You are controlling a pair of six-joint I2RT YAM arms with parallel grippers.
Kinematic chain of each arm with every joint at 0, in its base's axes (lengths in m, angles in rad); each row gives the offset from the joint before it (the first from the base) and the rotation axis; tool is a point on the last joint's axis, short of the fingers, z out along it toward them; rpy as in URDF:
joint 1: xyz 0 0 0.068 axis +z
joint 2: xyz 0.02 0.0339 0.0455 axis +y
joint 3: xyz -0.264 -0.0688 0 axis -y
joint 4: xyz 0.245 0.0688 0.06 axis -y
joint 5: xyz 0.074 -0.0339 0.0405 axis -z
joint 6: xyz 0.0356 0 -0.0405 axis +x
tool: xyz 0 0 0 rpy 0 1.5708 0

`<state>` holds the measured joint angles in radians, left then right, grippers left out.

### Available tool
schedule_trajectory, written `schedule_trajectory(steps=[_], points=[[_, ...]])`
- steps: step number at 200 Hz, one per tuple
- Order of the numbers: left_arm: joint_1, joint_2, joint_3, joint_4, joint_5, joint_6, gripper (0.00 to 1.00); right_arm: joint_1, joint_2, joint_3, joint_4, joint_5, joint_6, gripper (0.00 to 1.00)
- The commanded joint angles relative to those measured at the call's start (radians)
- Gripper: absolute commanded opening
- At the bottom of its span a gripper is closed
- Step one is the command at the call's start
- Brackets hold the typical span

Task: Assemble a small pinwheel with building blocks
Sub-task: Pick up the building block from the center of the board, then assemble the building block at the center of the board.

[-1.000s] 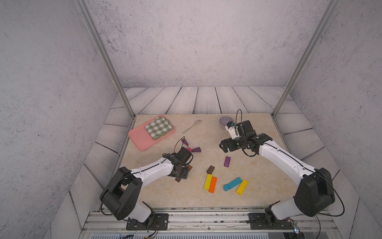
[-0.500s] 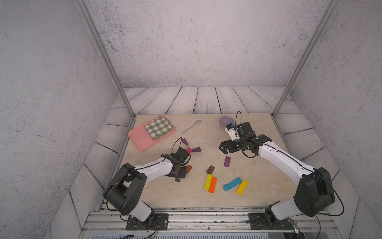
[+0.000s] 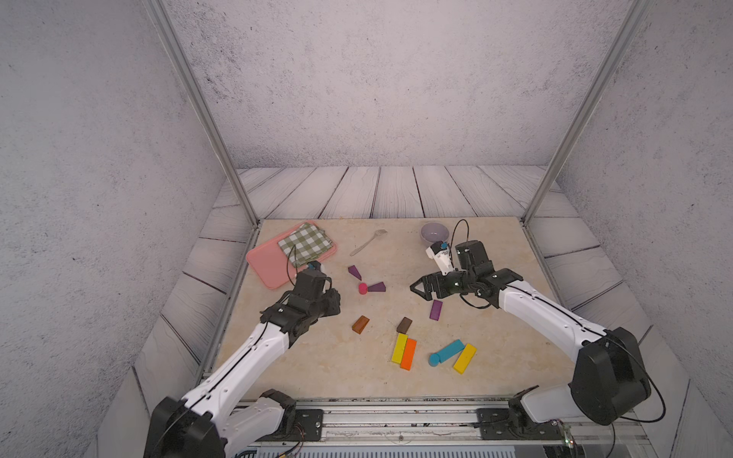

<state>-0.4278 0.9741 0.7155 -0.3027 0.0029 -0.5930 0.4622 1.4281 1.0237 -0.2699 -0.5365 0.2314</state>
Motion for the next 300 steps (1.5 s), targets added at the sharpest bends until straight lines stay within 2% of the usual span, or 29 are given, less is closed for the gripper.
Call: schedule_trajectory(steps=[1,18,27,46,73,95,117,128,146,168,195,223,251,300], points=[[0.003,-0.102,-0.116,0.235,-0.066,-0.189,0.10,0.084,-0.009,-0.006,0.158,-0.169,-0.030,1.00],[0.004,-0.139,-0.163,0.335,-0.095,-0.297,0.08,0.194,-0.022,-0.001,0.116,-0.071,-0.217,1.00],[0.004,-0.135,-0.173,0.380,-0.079,-0.331,0.08,0.226,-0.026,-0.004,0.123,-0.046,-0.271,0.97],[0.004,-0.102,-0.185,0.469,-0.019,-0.403,0.08,0.252,-0.010,0.017,0.110,-0.067,-0.335,0.88],[0.004,-0.044,-0.216,0.615,0.034,-0.511,0.08,0.288,0.025,0.051,0.087,-0.020,-0.409,0.87],[0.003,-0.015,-0.208,0.641,0.070,-0.552,0.08,0.313,0.072,0.074,0.099,0.015,-0.444,0.86],[0.003,0.001,-0.214,0.678,0.086,-0.582,0.08,0.316,0.126,0.103,0.119,0.059,-0.451,0.85],[0.001,0.008,-0.231,0.725,0.093,-0.597,0.08,0.316,0.156,0.133,0.123,0.081,-0.431,0.80],[-0.010,0.018,-0.245,0.778,0.095,-0.591,0.08,0.316,0.214,0.216,0.092,0.070,-0.373,0.73],[-0.017,0.025,-0.239,0.787,0.101,-0.559,0.08,0.317,0.269,0.286,0.072,0.030,-0.292,0.71],[-0.017,0.036,-0.247,0.833,0.114,-0.564,0.09,0.319,0.309,0.315,0.087,0.028,-0.239,0.62],[-0.017,0.084,-0.247,0.881,0.156,-0.586,0.10,0.321,0.325,0.322,0.132,0.028,-0.197,0.62],[-0.018,0.104,-0.248,0.893,0.166,-0.590,0.10,0.322,0.362,0.383,0.087,0.067,-0.173,0.60],[-0.023,0.104,-0.240,0.887,0.182,-0.580,0.13,0.322,0.428,0.440,0.079,0.074,-0.152,0.46]])
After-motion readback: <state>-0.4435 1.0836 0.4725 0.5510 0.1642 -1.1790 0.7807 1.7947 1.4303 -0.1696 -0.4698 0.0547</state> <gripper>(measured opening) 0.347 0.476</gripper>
